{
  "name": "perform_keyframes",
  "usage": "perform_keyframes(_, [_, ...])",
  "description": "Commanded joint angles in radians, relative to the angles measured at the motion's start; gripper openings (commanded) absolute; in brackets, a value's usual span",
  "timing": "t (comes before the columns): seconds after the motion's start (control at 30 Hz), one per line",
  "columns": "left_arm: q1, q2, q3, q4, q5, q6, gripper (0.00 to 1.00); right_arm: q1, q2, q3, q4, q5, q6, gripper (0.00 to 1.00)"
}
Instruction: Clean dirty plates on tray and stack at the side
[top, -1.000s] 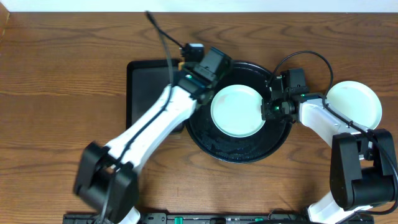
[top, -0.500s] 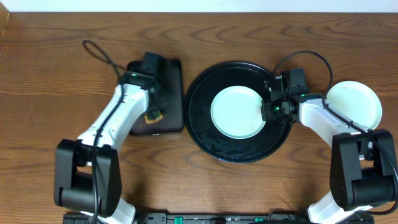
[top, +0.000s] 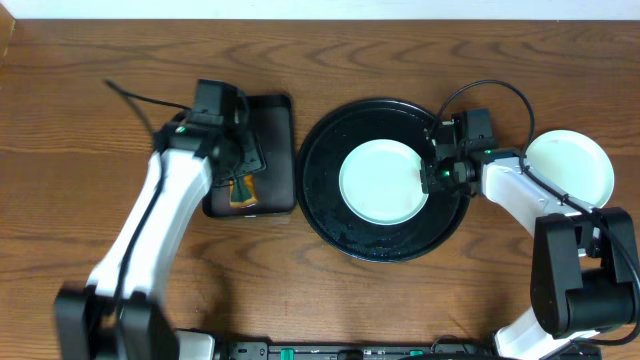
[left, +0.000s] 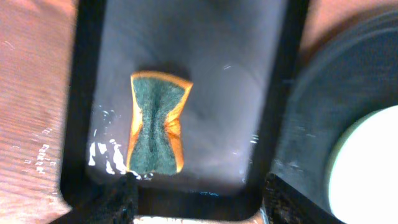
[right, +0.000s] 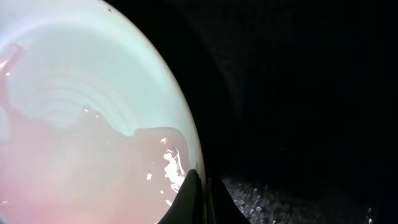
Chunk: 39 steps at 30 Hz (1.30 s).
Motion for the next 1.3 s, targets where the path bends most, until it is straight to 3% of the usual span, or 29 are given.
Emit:
perform_keyframes(0.0, [0.005,-0.15,0.014,-0.026,0.017,0.01,0.69,0.012,-0.041,0.087,-0.052,-0.103,-0.026,0.01])
perform_keyframes(0.23, [0.005,-0.306,0.014,-0.079,0.016,0.009,0.8,0.089,-0.154,0.221,-0.076,-0.103,-0.068,0.01])
perform_keyframes(0.53, [0.005,-0.332,0.014,-0.148,0.017,0.009,0.88,0.264,-0.161,0.27,0.212,-0.057,-0.078,0.01])
perform_keyframes(0.73, [0.005,-0.332,0.013,-0.175,0.017,0.009,0.89,0.433,-0.066,0.27,0.416,0.164,-0.092,0.01])
perform_keyframes(0.87, [0.005,-0.332,0.013,-0.176,0.017,0.009,0.89,0.514,0.018,0.27,0.546,0.279,-0.183,0.01])
perform_keyframes(1.03, [0.005,-0.332,0.013,-0.176,0.017,0.009,0.89,0.571,0.026,0.271,0.625,0.454,-0.264,0.01])
perform_keyframes(1.27, [0.005,-0.329,0.013,-0.176,0.017,0.009,0.89,0.614,-0.008,0.271,0.666,0.523,-0.391,0.01])
